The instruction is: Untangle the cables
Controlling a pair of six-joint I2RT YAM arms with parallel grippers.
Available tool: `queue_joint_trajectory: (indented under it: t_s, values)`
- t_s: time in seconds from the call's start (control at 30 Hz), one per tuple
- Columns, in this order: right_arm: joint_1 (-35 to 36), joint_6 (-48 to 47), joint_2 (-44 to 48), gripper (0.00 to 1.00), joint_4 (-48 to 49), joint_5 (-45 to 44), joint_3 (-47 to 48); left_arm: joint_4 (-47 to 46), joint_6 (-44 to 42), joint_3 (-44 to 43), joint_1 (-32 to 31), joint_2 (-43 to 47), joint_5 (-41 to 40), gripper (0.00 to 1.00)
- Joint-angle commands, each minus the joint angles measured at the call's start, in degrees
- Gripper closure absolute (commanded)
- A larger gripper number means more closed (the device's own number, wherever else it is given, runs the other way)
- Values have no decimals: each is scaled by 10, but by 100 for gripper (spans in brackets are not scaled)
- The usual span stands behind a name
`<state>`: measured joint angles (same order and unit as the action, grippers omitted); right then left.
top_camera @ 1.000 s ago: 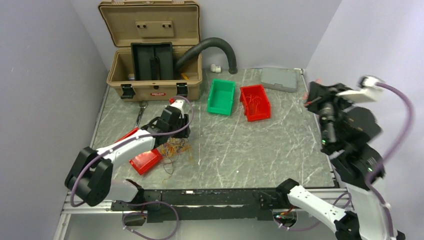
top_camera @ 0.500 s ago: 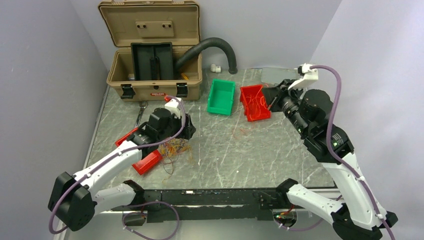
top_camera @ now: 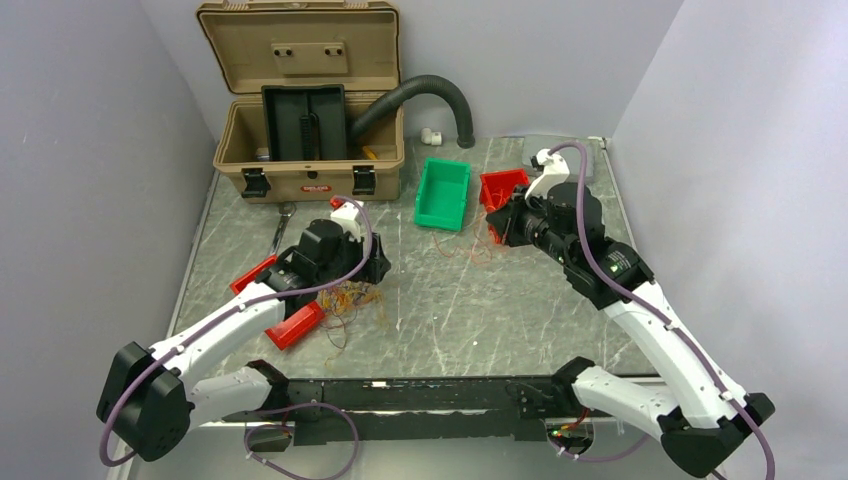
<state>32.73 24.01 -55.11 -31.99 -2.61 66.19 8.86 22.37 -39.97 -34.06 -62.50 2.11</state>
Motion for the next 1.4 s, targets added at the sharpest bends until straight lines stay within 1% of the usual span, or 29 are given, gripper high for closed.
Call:
queue_joint_trajectory:
  t_s: [0.0, 0.07, 0.13, 0.23, 0.37, 0.43, 0.47, 0.5, 0.53, 0.57, 0.6, 0.63, 0.67, 0.8, 0.93, 1.0, 1.13, 1.17, 1.23, 1.3, 1.37]
  values:
    - [1, -10, 10, 95, 27, 50, -17, 7, 6, -12, -2, -3, -3, 20]
    - [1, -13, -2, 92, 32, 60, -32, 7, 8, -15, -2, -6, -2, 20]
    - [1, -11, -21, 92, 38, 49, -45, 6, 10, -16, -1, -8, 3, 20]
    - [1, -8, -65, 95, 67, 29, -58, -1, 12, -15, -2, -16, 10, 22]
    - [1, -5, -156, 100, 107, 7, -44, -1, 17, -20, -2, -27, 15, 23]
    - [1, -5, -200, 99, 116, -15, -29, 0, 17, -20, -1, -24, 13, 23]
    - [1, -5, -227, 87, 114, -27, -20, 1, 17, -17, -2, -21, 10, 23]
    - [1, -6, -244, 65, 107, -33, -10, 2, 17, -16, -2, -17, 8, 23]
    - [1, -8, -258, 41, 97, -33, -2, 8, 15, -15, -2, -12, 6, 23]
    - [1, -9, -265, 26, 92, -31, -1, 13, 14, -15, -2, -8, 3, 22]
    - [1, -9, -267, 13, 94, -28, -6, 17, 12, -15, -3, -5, 1, 22]
    - [1, -6, -267, 3, 100, -22, -19, 19, 11, -12, -3, -1, -2, 23]
    - [1, -5, -266, 0, 104, -19, -29, 19, 10, -9, -3, 2, -4, 22]
    - [0, 1, -280, 0, 110, 3, -62, 16, 7, -3, -3, 4, -4, 22]
    - [1, -3, -306, 0, 141, 37, -93, 8, 7, -6, -3, -5, 7, 22]
    - [1, -7, -329, 2, 147, 31, -90, 8, 7, -9, -3, -9, 11, 22]
    - [1, -17, -382, 17, 151, 27, -63, 6, -1, -13, -4, -8, 37, 21]
    - [2, -19, -394, 20, 153, 27, -54, 2, -6, -11, -6, -7, 51, 21]
    - [4, -21, -420, 28, 156, 19, -33, -13, -16, -8, -16, -11, 86, 21]
    - [6, -20, -446, 42, 157, 6, -18, -24, -21, -7, -34, -23, 108, 21]
    - [8, -17, -457, 62, 160, -4, -10, -35, -20, -8, -54, -45, 111, 21]
